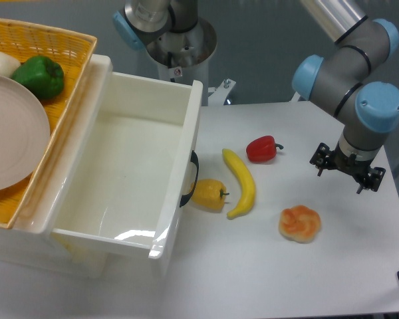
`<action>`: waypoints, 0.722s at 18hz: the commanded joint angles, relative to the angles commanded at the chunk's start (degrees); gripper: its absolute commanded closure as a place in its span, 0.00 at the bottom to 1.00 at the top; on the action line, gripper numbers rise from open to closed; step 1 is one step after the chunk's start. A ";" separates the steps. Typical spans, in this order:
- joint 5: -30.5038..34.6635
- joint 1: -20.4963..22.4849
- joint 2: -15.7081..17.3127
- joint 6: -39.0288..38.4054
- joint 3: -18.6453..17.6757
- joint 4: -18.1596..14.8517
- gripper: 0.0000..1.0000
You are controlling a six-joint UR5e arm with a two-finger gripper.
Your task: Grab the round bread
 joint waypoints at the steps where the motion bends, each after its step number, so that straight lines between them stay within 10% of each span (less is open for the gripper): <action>1: 0.00 -0.09 0.00 0.00 0.00 0.00 0.00; 13: 0.00 -0.88 0.09 -9.82 -4.22 0.79 0.00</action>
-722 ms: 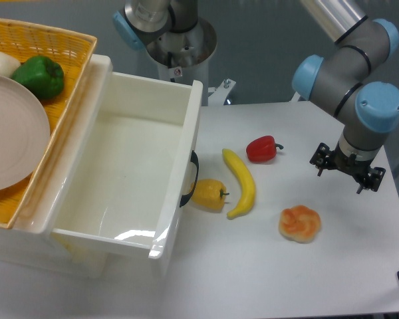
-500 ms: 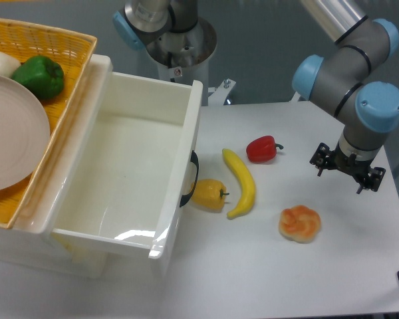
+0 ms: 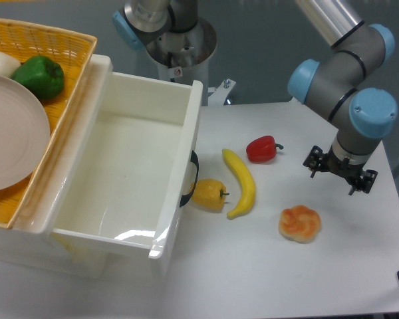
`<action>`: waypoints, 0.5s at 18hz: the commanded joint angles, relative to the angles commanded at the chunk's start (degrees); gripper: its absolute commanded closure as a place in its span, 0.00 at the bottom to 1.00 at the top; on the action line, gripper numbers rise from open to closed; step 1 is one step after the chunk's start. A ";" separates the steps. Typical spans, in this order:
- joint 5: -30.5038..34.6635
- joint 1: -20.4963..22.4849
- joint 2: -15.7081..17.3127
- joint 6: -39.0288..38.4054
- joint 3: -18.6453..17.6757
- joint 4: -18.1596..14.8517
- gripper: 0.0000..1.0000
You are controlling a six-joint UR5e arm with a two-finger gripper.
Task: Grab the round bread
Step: 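Move the open gripper over the round orange bread roll and lower it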
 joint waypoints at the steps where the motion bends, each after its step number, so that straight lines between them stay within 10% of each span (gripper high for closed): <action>1: 0.00 -0.09 -0.44 -2.20 0.00 0.09 0.00; 9: -4.20 -0.53 -4.21 -4.33 0.35 4.46 0.00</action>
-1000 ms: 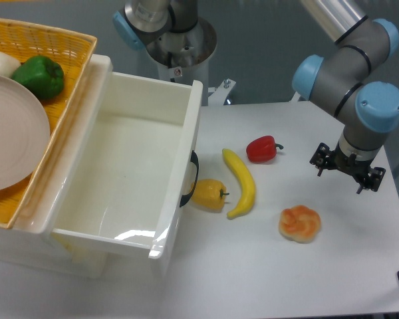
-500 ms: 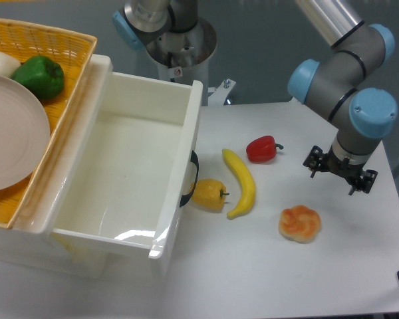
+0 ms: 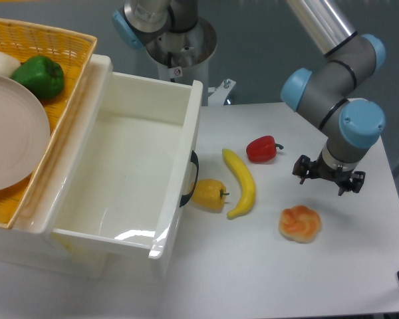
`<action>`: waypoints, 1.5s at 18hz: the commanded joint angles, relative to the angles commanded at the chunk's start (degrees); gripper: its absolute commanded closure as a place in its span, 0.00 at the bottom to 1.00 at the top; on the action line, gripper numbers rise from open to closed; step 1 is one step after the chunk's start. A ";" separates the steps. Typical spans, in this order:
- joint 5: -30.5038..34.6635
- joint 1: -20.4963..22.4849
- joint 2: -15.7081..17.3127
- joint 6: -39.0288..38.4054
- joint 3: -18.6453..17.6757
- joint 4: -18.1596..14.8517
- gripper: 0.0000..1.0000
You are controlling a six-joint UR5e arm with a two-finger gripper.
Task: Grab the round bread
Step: 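Move the open gripper over the round orange bread roll and lower it, then close the gripper around the bread roll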
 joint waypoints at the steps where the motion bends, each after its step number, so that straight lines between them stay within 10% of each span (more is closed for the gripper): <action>1: -1.67 -0.44 -0.70 -0.18 -0.09 1.76 0.00; 15: -2.30 -1.58 -3.52 0.08 0.17 3.01 0.07; 17: -2.30 -1.58 -3.52 0.17 0.18 3.01 0.21; 22: -2.30 -1.58 -3.17 0.52 0.18 2.92 0.95; 27: -2.30 -1.50 -2.65 0.26 0.26 2.83 1.00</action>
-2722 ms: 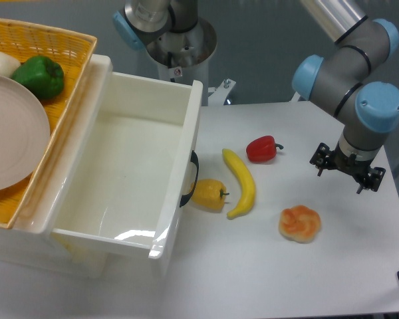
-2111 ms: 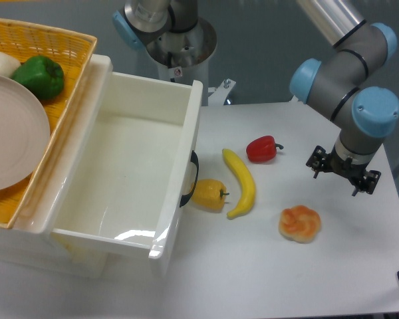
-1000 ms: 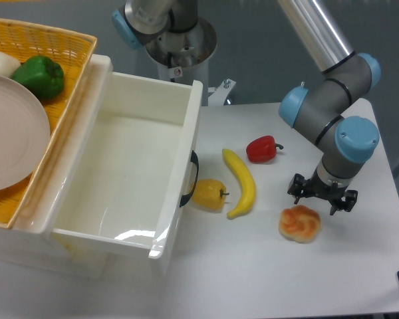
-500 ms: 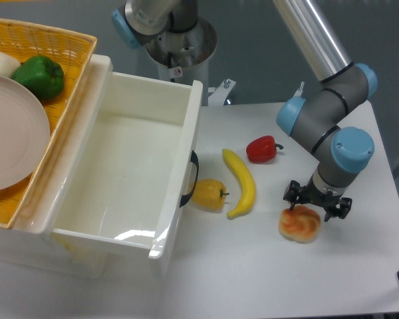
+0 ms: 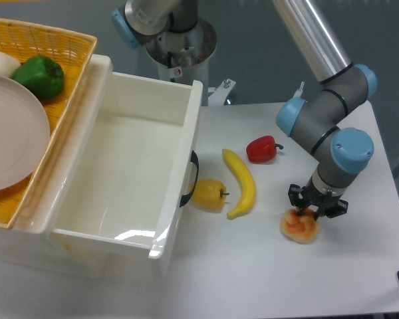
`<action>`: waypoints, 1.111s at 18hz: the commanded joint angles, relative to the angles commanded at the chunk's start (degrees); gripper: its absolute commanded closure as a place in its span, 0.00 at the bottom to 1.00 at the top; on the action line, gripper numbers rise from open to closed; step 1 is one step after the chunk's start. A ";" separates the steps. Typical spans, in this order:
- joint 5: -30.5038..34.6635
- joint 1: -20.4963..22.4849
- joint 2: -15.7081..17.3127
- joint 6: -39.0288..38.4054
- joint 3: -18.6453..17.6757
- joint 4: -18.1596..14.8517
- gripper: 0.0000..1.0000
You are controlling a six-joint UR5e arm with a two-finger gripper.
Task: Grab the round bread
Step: 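Close the gripper around the bread roll, then lift the gripped bread roll up off the table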
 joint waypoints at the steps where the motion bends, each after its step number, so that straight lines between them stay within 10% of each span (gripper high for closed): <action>1: 0.00 0.00 0.09 0.00 0.00 0.00 1.00; 11: -0.99 0.70 5.09 0.00 2.19 -2.19 1.00; 20: 9.49 1.05 5.10 14.23 12.39 -17.91 1.00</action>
